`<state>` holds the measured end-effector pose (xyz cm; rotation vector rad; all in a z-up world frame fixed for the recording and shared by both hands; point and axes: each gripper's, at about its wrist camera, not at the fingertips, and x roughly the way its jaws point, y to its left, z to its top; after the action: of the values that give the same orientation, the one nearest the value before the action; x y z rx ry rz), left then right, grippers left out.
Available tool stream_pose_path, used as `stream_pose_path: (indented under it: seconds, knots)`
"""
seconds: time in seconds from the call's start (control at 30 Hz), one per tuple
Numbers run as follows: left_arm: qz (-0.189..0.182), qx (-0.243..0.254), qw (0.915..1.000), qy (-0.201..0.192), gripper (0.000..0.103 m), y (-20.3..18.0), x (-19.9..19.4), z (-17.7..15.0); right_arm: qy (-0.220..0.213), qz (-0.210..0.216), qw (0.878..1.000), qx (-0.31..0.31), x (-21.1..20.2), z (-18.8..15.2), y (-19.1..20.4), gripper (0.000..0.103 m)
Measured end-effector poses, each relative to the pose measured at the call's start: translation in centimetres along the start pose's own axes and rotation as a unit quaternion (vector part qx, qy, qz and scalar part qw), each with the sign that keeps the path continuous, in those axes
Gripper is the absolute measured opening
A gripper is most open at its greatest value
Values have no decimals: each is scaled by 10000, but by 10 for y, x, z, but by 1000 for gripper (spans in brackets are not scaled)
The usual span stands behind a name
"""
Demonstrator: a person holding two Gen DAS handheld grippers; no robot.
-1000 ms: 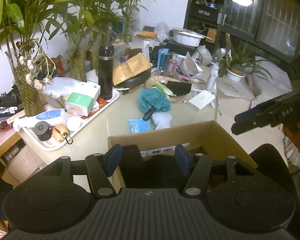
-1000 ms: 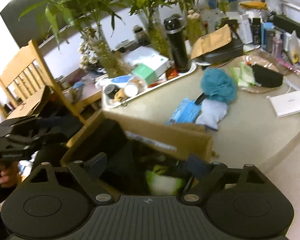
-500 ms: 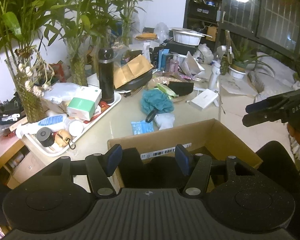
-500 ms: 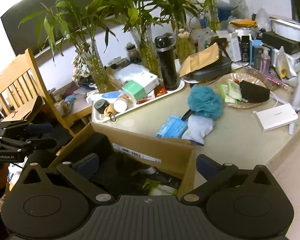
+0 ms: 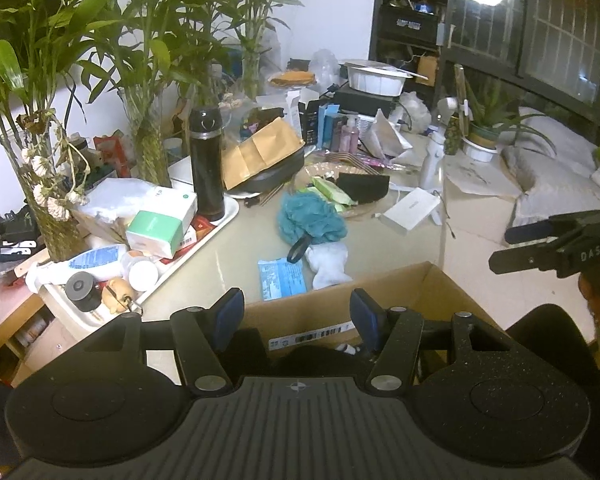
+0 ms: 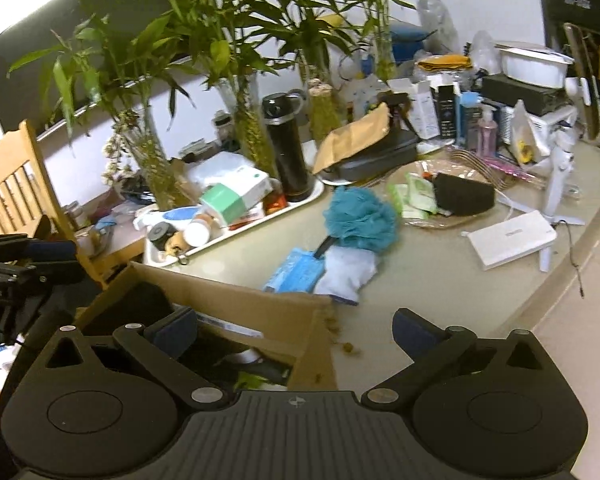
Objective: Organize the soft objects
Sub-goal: 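Move both tools from the box back toward the table items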
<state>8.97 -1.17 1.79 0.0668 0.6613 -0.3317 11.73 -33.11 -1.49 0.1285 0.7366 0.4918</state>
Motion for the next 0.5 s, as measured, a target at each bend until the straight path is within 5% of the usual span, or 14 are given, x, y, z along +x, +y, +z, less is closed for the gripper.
stream_pose_path:
  seconds: [0.5]
  knots:
    - [-191,-141,9994,-232,58,-9,0,11,-483,-198,9986,-116,-17,15,5,103]
